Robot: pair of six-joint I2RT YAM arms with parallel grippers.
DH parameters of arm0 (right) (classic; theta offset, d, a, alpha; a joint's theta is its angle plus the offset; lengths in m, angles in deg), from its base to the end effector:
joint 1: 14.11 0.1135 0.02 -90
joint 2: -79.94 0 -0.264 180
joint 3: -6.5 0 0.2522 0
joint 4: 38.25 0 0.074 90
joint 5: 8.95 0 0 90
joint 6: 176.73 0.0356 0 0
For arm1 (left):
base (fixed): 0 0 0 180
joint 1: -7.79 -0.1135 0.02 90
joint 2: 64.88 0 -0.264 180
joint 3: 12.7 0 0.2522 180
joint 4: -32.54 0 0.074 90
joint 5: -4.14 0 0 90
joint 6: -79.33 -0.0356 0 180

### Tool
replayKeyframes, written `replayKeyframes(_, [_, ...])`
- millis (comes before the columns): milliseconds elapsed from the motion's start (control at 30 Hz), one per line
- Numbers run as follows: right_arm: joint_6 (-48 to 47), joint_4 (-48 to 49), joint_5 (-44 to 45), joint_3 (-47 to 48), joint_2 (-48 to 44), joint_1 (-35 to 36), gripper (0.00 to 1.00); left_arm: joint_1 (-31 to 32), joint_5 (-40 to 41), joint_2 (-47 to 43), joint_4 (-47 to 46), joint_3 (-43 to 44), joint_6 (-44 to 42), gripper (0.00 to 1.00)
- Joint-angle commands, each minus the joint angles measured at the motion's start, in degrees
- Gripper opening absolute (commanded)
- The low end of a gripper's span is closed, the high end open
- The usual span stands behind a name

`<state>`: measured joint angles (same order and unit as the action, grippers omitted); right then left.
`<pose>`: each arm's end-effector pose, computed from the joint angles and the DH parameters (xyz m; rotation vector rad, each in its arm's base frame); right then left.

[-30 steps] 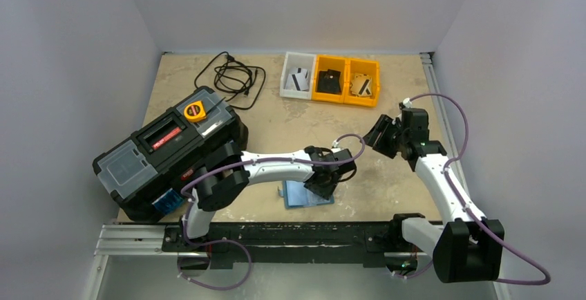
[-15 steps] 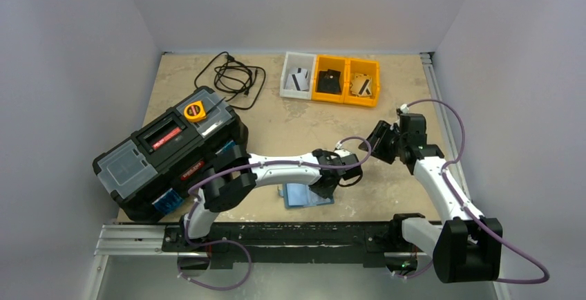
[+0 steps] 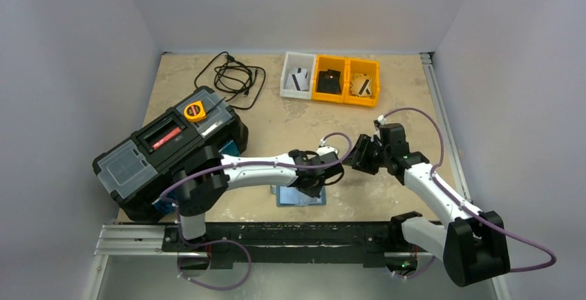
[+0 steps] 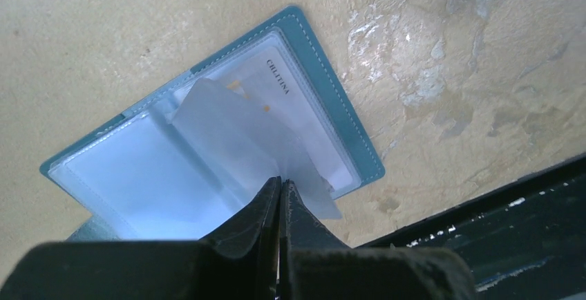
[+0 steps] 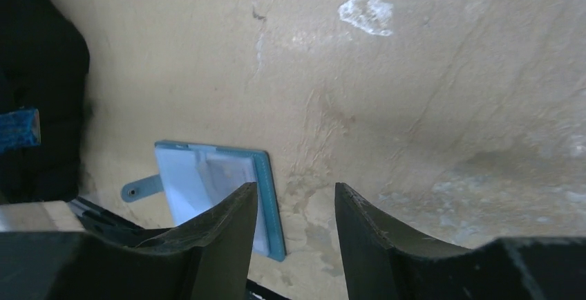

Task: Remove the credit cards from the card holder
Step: Remove the credit card from the card holder.

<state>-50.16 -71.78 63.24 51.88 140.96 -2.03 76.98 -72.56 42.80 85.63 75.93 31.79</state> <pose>0.1987 0.0537 0.1948 0.3901 2.4893 0.7448 0.1398 -0.3447 0.1793 0.5911 2.7075 -0.1787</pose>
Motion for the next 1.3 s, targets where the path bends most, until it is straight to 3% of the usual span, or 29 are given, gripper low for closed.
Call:
replayKeyframes(0, [3.41, 4.84, -2.06, -1.73, -1.06, 2.55, 0.43, -1.51, -2.76, -7.64, -9.4, -5.26, 1.84, 0.0])
replayKeyframes(267, [6.58, 9.65, -3.34, -3.54, 0.87, 8.43, 0.3, -3.24, -6.61, -13.08, -18.1, -13.32, 4.8, 0.0])
replayKeyframes(533, [10.77, 15.53, -2.06, -4.73, 5.04, 16.97, 0.16, -3.42, -6.73, -14.19, -20.38, -15.53, 6.12, 0.0])
replayKeyframes(967, [14.14, 21.42, -0.52, -3.34, 13.43, 24.56, 0.09, -3.42, -5.62, -15.39, -19.79, -16.42, 6.56, 0.0])
replayKeyframes(1067, [14.14, 21.19, -0.3, -2.42, 14.1, 25.3, 0.09, -3.44, -4.2, -15.31, -17.34, -15.74, 6.97, 0.11])
replayKeyframes(1167, [14.14, 21.13, -0.3, -1.74, 14.61, 26.3, 0.09, -3.41, -1.76, -15.8, -12.22, -14.71, 7.68, 0.3])
replayKeyframes(1267, [14.38, 21.15, -0.23, -0.9, 15.29, 27.54, 0.09, -3.45, 0.97, -18.17, -8.09, -14.97, 9.04, 0.36])
